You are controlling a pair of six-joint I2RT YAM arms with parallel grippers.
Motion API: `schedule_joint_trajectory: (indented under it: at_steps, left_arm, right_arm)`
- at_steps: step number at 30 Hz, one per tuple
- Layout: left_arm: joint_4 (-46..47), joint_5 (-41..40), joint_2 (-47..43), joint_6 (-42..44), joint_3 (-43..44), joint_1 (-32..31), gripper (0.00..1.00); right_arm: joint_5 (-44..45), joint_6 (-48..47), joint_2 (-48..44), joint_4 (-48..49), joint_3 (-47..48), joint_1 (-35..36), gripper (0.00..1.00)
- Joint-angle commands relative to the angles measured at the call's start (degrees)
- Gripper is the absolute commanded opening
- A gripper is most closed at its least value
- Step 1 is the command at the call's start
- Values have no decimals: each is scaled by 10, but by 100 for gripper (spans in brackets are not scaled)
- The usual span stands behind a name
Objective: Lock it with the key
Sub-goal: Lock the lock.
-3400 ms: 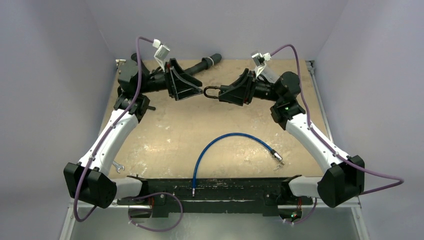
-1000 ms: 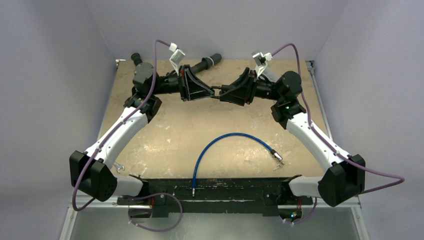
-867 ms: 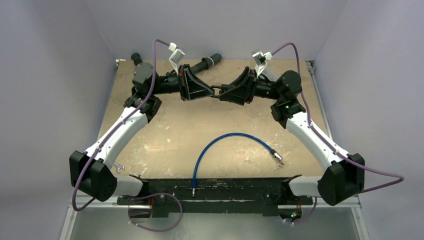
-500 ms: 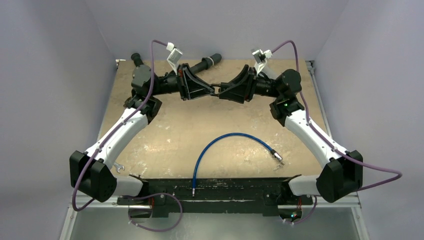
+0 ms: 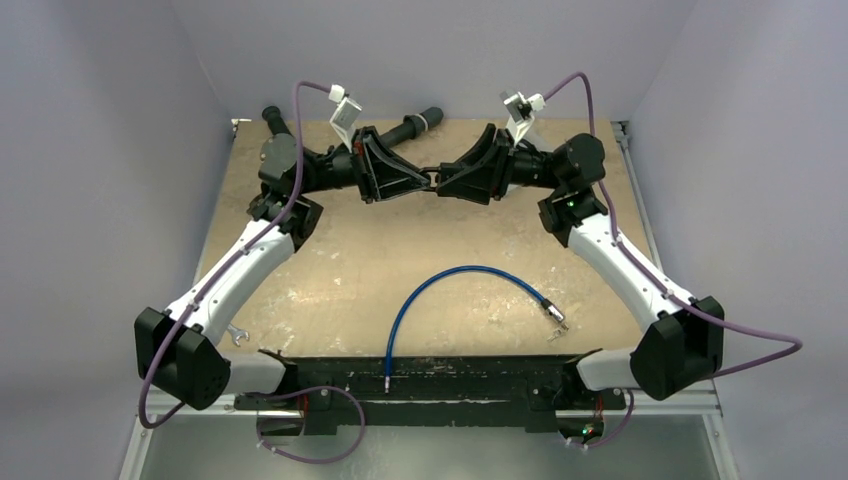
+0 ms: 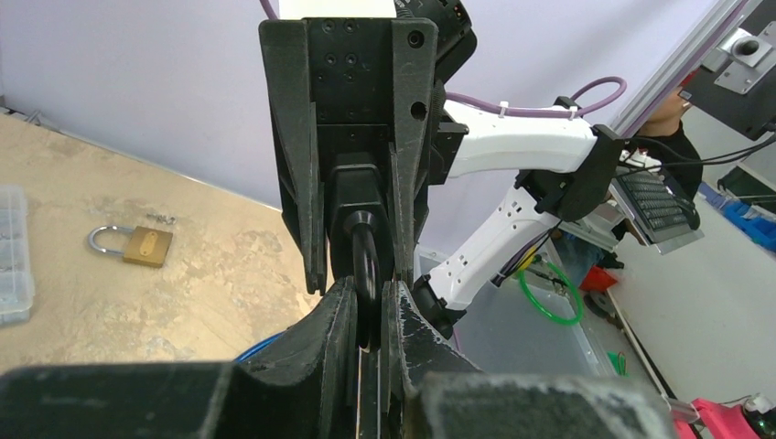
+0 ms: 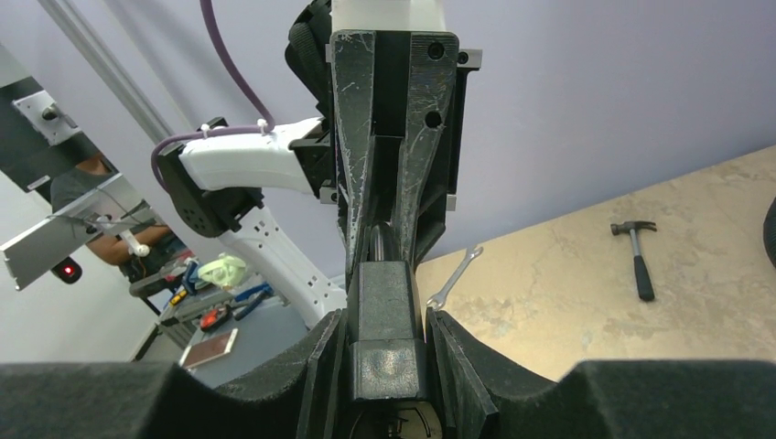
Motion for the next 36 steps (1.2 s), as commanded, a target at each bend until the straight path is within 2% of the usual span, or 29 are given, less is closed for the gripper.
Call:
schedule_joint_trajectory:
  at_steps: [1, 7, 14, 15, 16, 19, 24, 26, 31, 36]
  left_arm:
    - [-54, -2, 29, 41, -5, -95, 0]
    - [-55, -5, 1, 54, 2, 15, 0]
    - [-34, -32, -13, 40, 7, 43, 0]
    - [-34, -33, -14, 41, 8, 45, 0]
    - [-36, -33, -15, 42, 10, 46, 0]
    - [-50, -28, -15, 54, 17, 48, 0]
    - [-63, -5, -16, 65, 19, 48, 0]
    - [-91, 5, -16, 84, 26, 48, 0]
    - [-136, 21, -19, 121, 37, 48, 0]
    - [-137, 33, -19, 117, 38, 48, 0]
  right_arm:
    - [51, -7, 8, 6, 7, 103, 0]
    - [42, -37, -21, -35, -29, 55, 0]
    - [33, -50, -27, -48, -51, 33, 0]
    - [29, -49, -25, -48, -51, 31, 3]
    - [26, -48, -24, -47, -51, 29, 16]
    - [20, -47, -23, -47, -46, 23, 42]
    - [13, -64, -28, -73, -36, 6, 73]
    - [7, -81, -32, -101, -29, -7, 77]
    - [-18, -113, -45, -156, -17, -40, 78]
    - [-40, -127, -52, -189, -21, -61, 72]
